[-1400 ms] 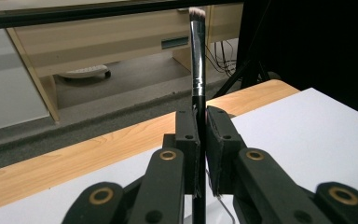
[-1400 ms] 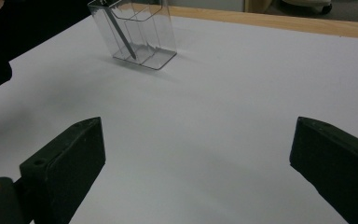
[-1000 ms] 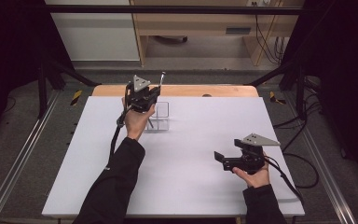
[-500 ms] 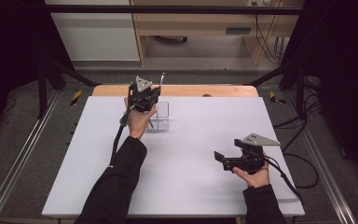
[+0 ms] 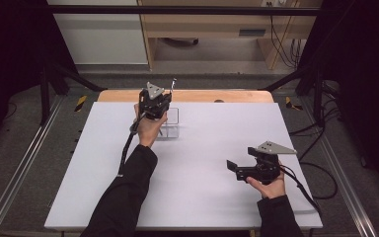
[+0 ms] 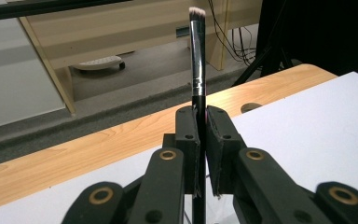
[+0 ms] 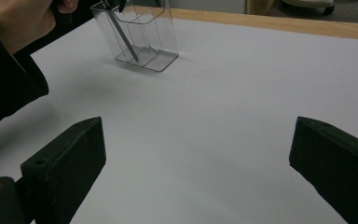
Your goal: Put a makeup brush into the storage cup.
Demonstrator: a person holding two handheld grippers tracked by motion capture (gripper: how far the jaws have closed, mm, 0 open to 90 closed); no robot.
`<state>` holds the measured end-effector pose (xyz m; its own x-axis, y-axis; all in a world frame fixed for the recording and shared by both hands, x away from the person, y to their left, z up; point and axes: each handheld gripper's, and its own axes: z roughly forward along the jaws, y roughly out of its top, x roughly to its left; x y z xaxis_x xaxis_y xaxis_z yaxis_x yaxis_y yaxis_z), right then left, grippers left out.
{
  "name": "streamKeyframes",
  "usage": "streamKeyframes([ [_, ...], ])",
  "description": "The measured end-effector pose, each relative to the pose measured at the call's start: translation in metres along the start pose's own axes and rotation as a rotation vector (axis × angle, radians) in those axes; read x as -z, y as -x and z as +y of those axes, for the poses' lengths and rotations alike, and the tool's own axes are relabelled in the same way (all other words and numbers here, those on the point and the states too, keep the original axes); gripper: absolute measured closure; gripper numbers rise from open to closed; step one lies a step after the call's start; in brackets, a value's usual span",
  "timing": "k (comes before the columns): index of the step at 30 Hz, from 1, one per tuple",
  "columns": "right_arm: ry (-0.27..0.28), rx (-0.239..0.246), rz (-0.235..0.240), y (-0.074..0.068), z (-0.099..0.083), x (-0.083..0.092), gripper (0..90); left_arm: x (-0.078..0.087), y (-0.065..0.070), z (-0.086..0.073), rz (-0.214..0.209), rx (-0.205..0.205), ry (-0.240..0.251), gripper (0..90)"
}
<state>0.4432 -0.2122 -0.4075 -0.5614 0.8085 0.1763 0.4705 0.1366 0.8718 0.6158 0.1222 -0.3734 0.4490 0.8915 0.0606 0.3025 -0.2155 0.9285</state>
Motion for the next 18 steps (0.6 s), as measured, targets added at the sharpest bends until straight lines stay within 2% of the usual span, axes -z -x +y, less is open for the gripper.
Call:
streamKeyframes([
  [5,0.0,0.0,0.0,0.0,0.0,0.0,4.2,-0.002,0.001,-0.003,0.007,-0.007,-0.005,83.3],
  [18,-0.001,0.0,0.002,0.0,0.0,-0.001,4.3,-0.004,-0.002,-0.017,0.007,0.005,-0.025,83.3],
])
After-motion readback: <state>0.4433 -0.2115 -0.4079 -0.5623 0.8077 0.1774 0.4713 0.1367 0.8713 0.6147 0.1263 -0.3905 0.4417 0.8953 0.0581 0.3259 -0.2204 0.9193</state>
